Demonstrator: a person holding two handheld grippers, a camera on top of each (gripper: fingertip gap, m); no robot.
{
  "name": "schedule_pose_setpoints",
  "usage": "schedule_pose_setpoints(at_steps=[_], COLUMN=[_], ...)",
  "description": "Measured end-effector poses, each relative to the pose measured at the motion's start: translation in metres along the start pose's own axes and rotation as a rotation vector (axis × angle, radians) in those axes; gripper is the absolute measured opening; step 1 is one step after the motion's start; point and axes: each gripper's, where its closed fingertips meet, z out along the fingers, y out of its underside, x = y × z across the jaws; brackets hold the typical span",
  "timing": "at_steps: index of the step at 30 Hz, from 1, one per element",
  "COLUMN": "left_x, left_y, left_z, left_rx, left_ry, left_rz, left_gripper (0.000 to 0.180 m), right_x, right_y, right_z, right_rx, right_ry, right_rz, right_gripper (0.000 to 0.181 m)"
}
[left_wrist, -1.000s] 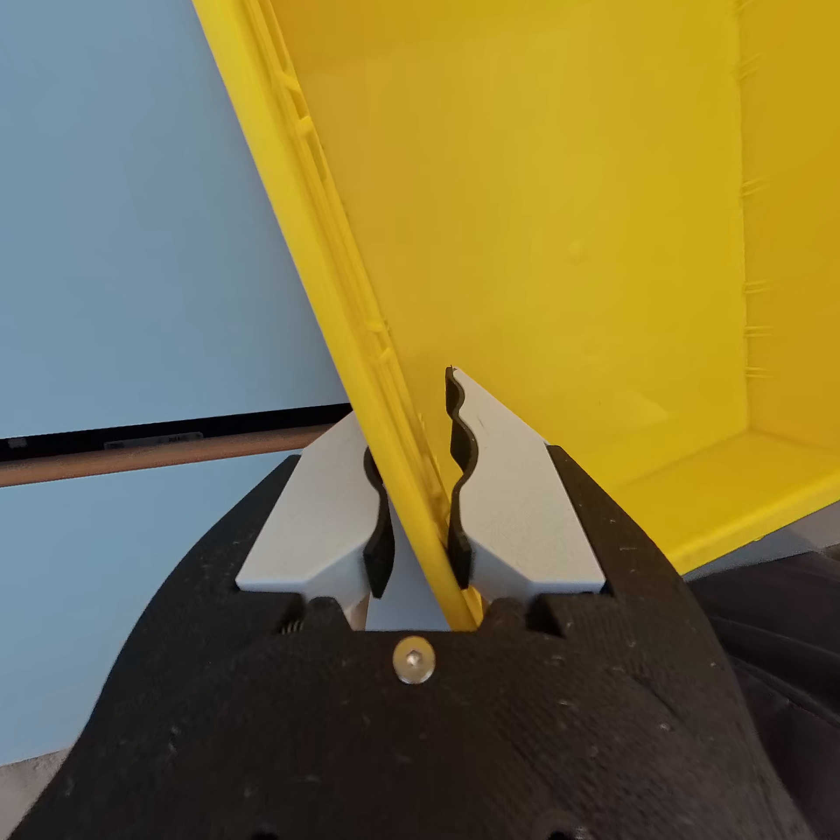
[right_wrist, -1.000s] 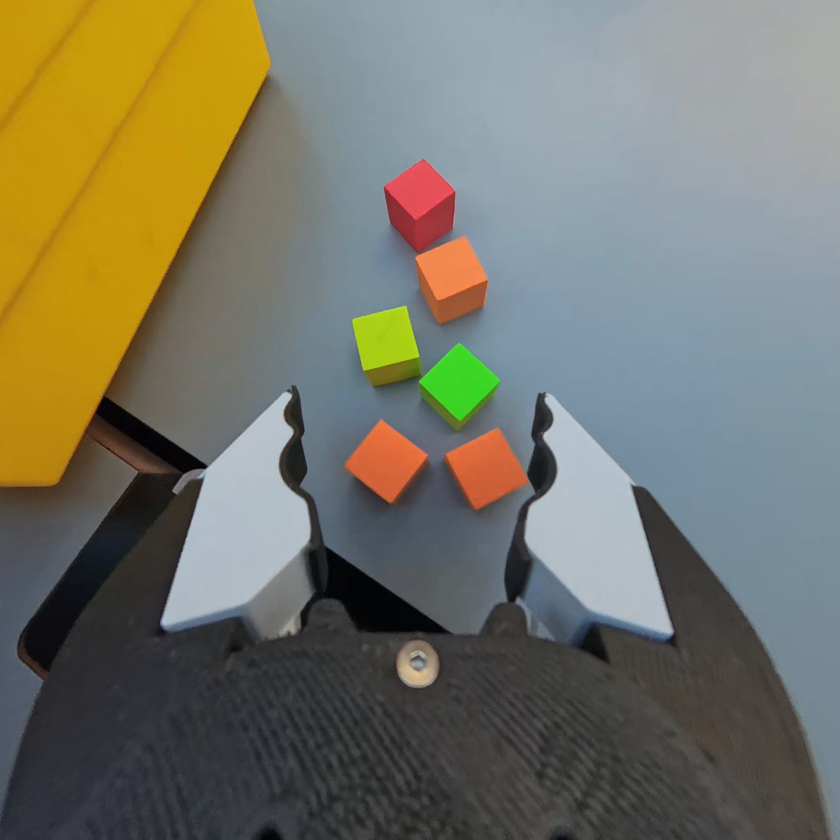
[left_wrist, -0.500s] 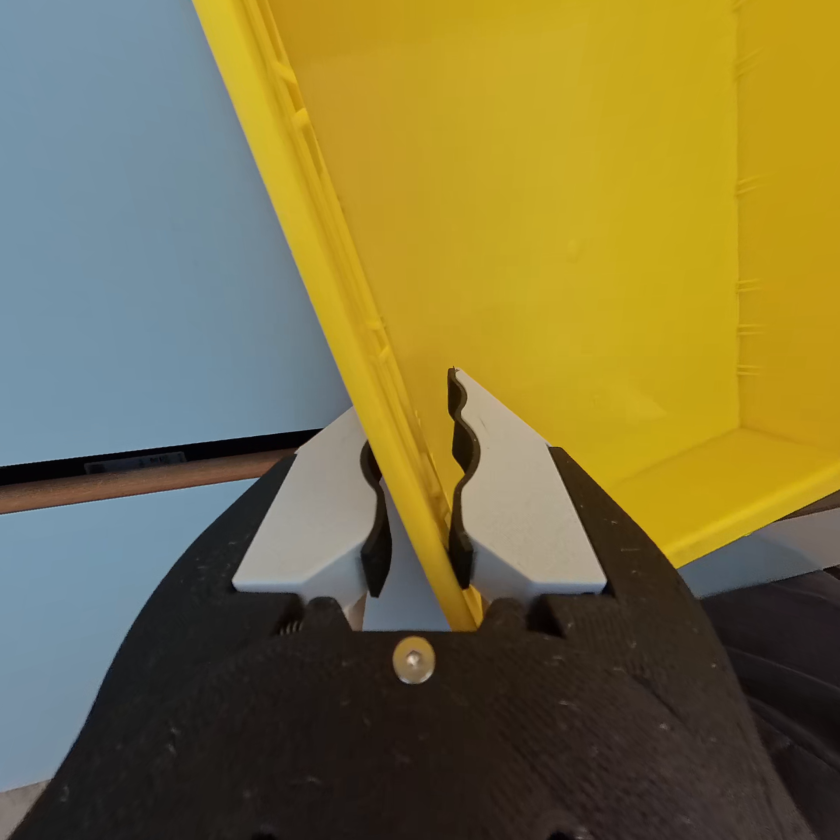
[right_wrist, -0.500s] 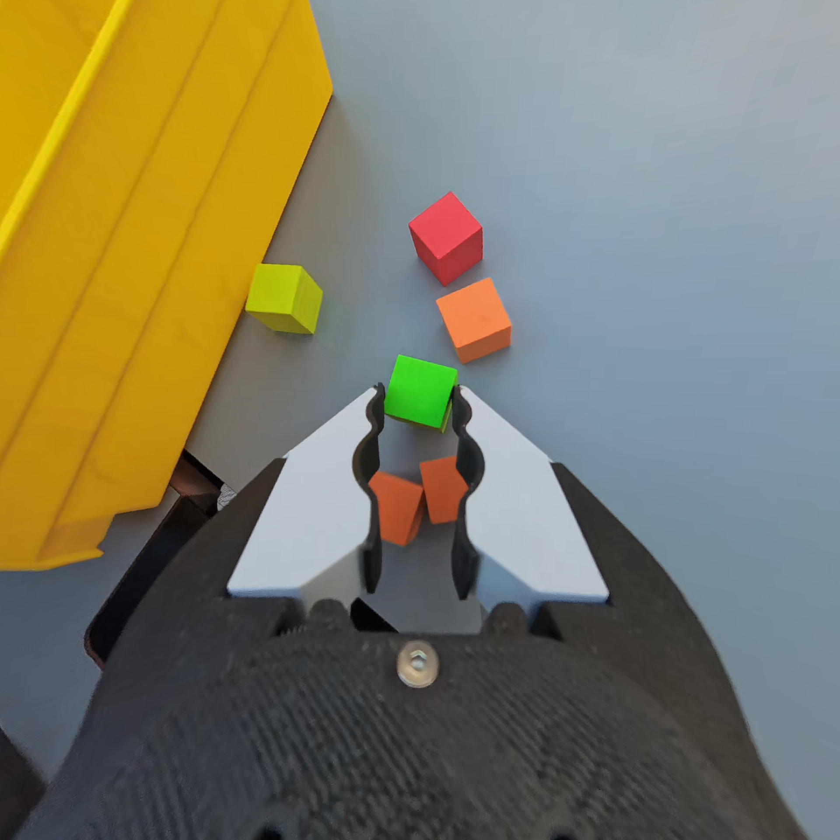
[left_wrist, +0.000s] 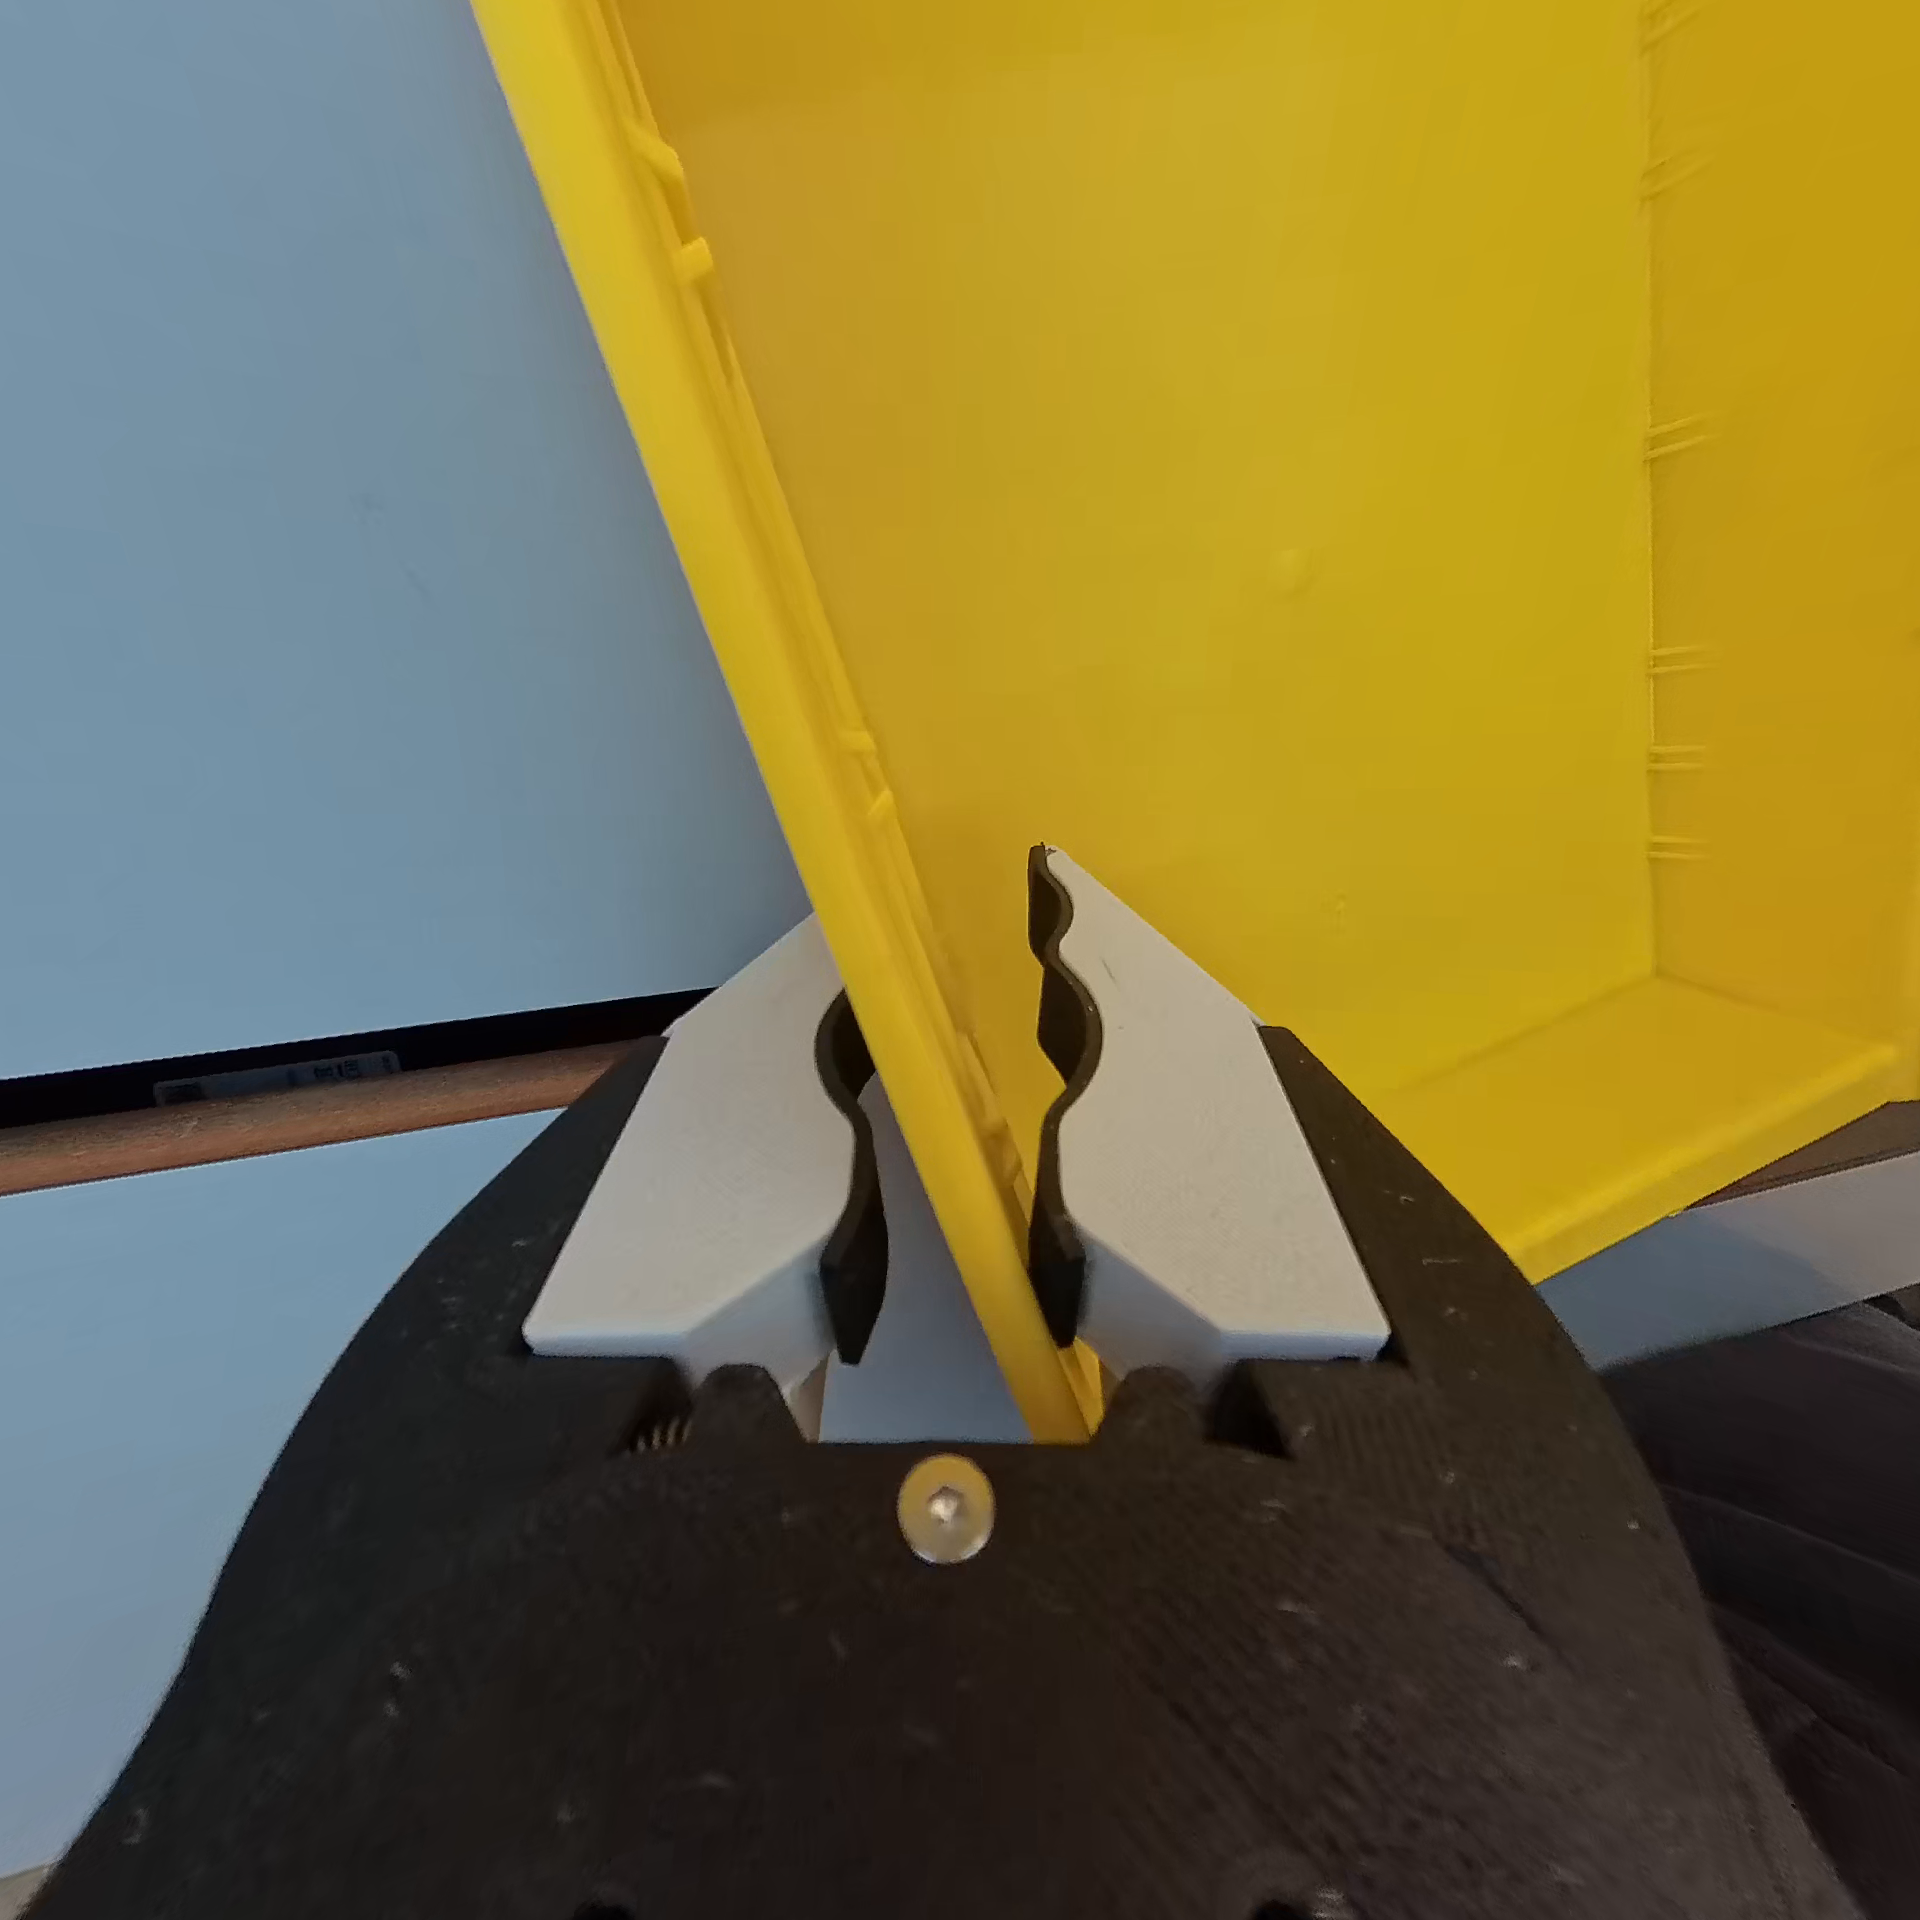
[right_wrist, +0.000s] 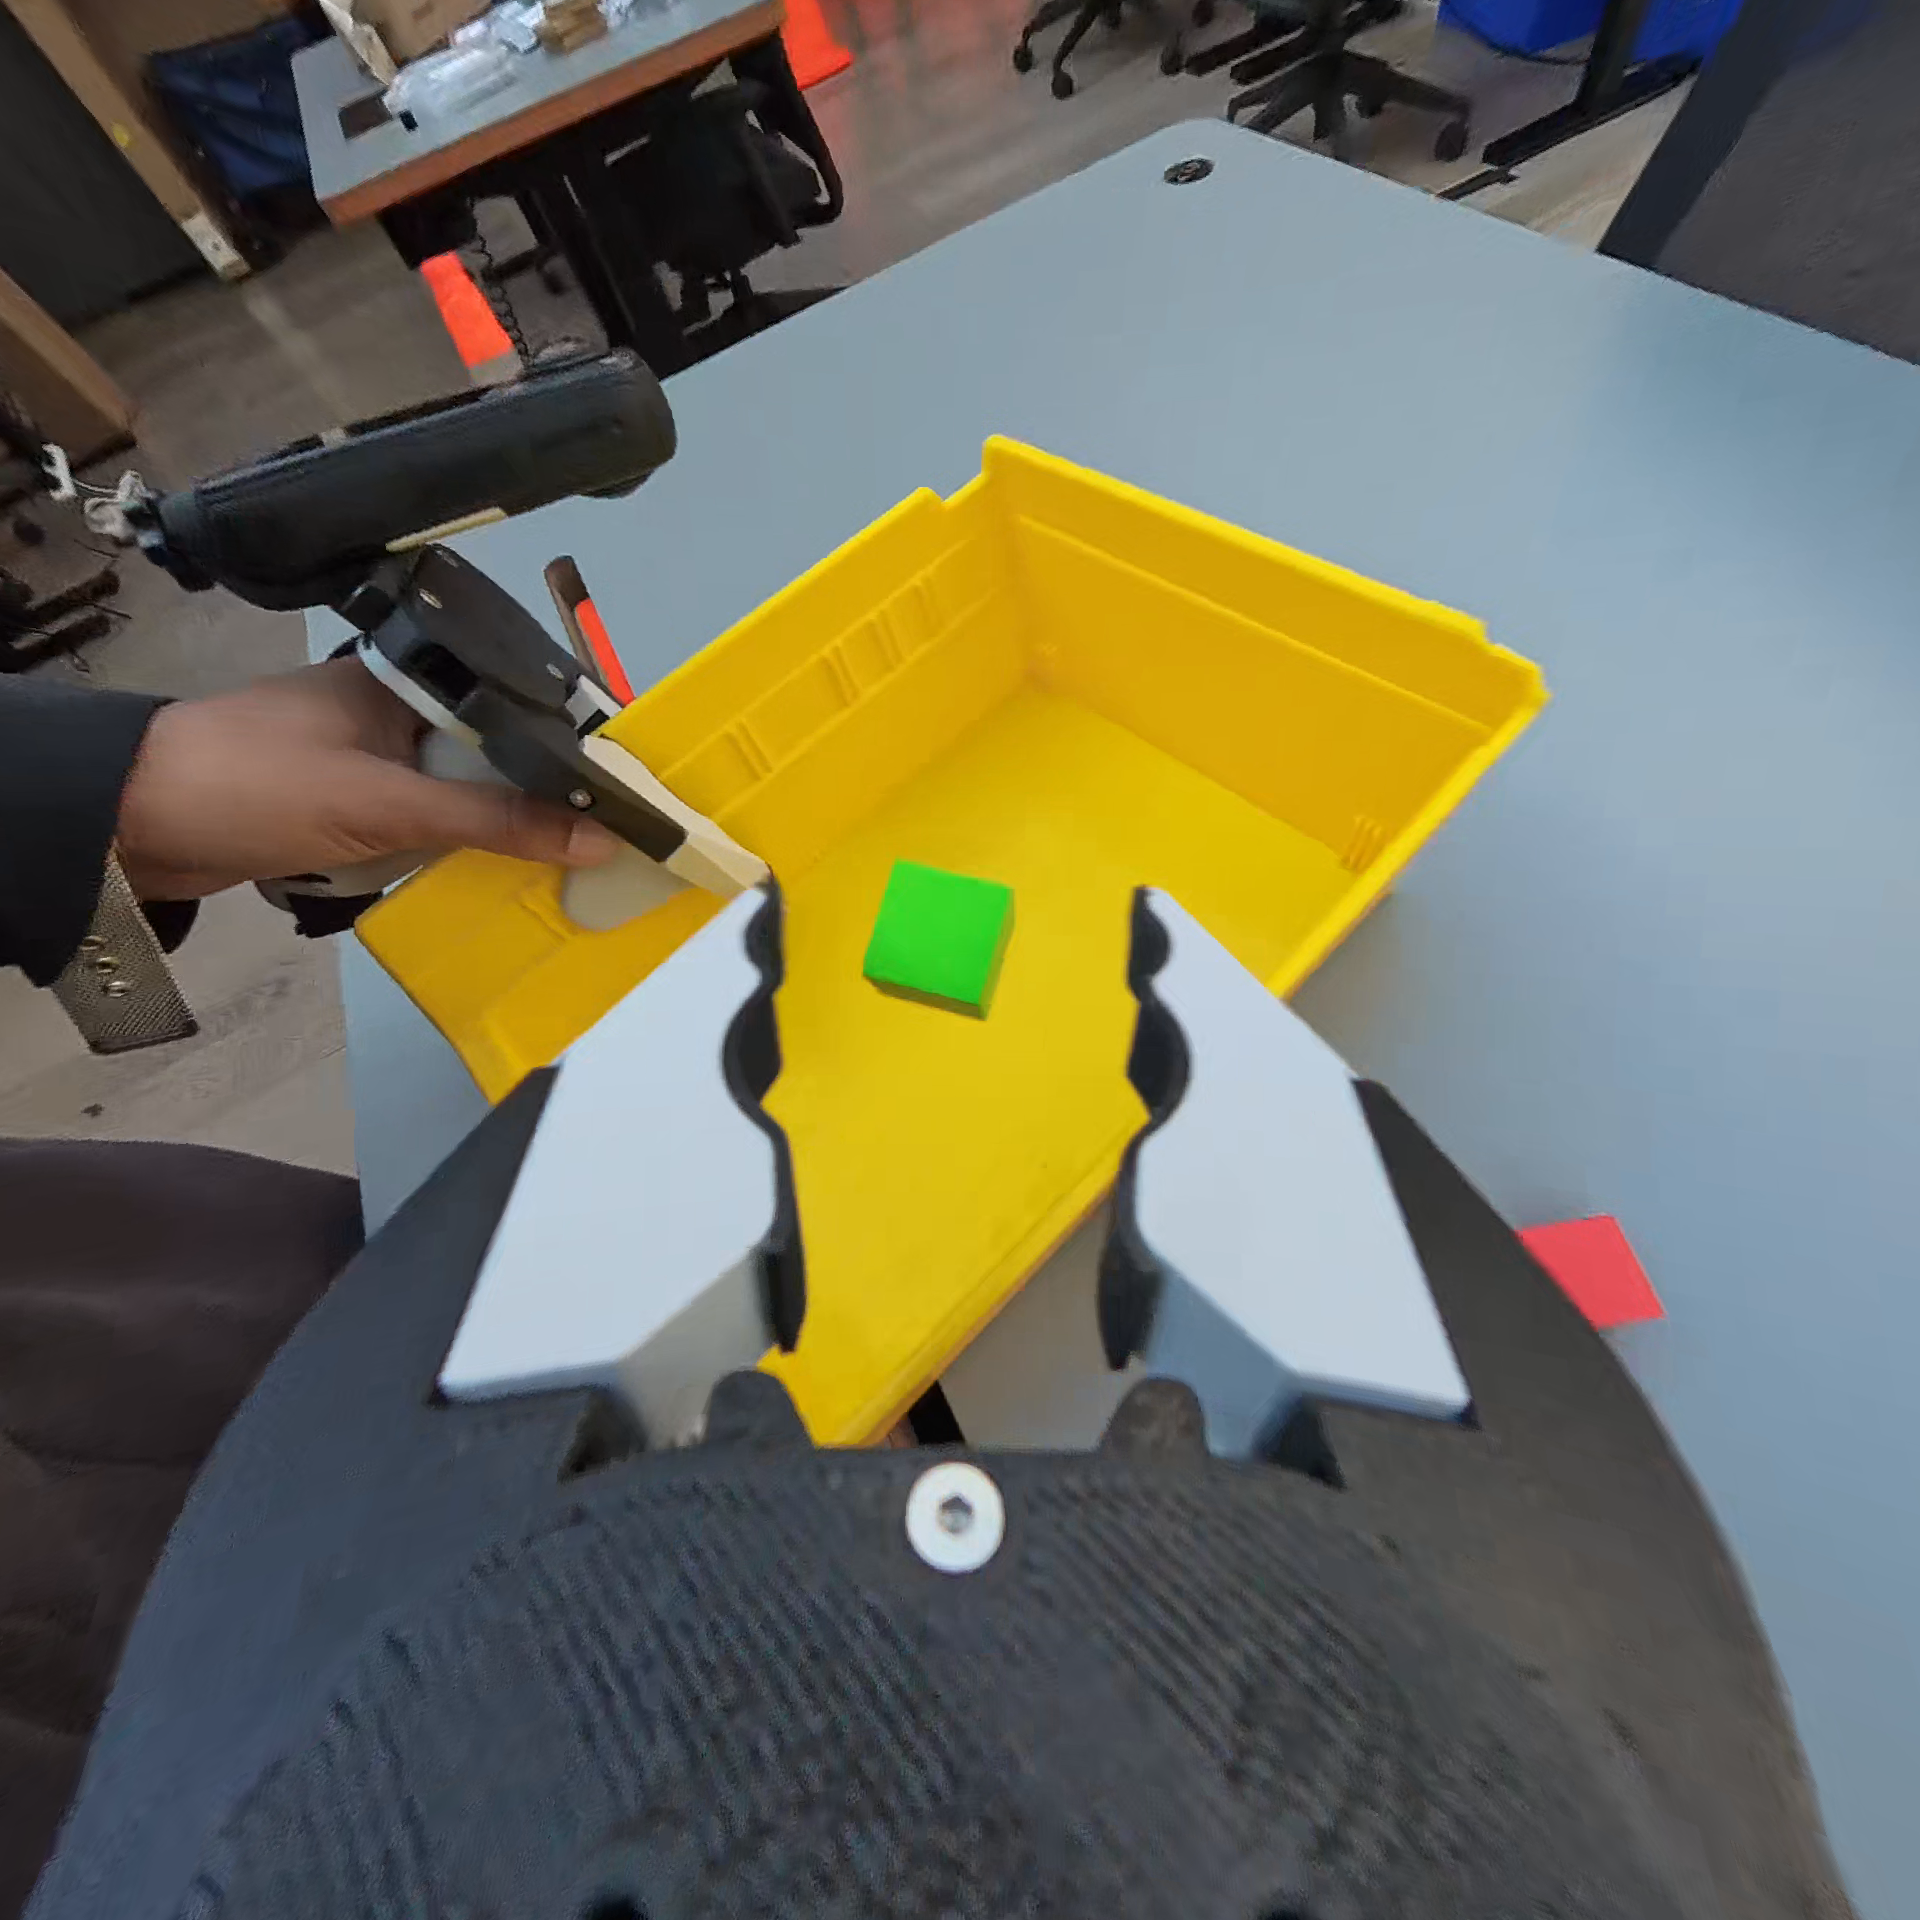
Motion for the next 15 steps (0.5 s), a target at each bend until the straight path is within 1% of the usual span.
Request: schedule_pose_setpoints(at_steps=[1, 3, 5, 10, 13, 15], left_x=[0.0, 0.0, 0.0, -0.006, -0.014, -0.019], left_y=[0.0, 0.0, 0.0, 0.003, 0.006, 0.008], left_z=[0.0, 0.0, 0.0, -0.004, -0.008, -0.01], left_rx=[0.001, 0.0, 0.001, 0.03, 0.035, 0.026], left_ry=[0.002, 0.003, 0.002, -0.014, -0.023, -0.028], left_rz=[-0.001, 0.002, 0.008, 0.019, 0.011, -0.005], left_gripper=[0.023, 0.023, 0.023, 0.02, 0.019, 0.019], right_x=[-0.001, 0.009, 0.033, 0.091, 0.098, 0.097], right_y=[0.001, 0.0, 0.015, 0.119, 0.163, 0.175], right_z=[0.007, -0.001, -0.023, -0.081, -0.093, -0.088], right_rx=[-0.008, 0.026, 0.039, -0.117, -0.218, -0.254], right_ry=[0.018, 0.081, 0.163, 0.353, 0.389, 0.386], right_rz=[-0.01, 0.008, 0.065, 0.233, 0.262, 0.246], right_gripper=[0.081, 0.083, 0.082, 0.084, 0.097, 0.096])
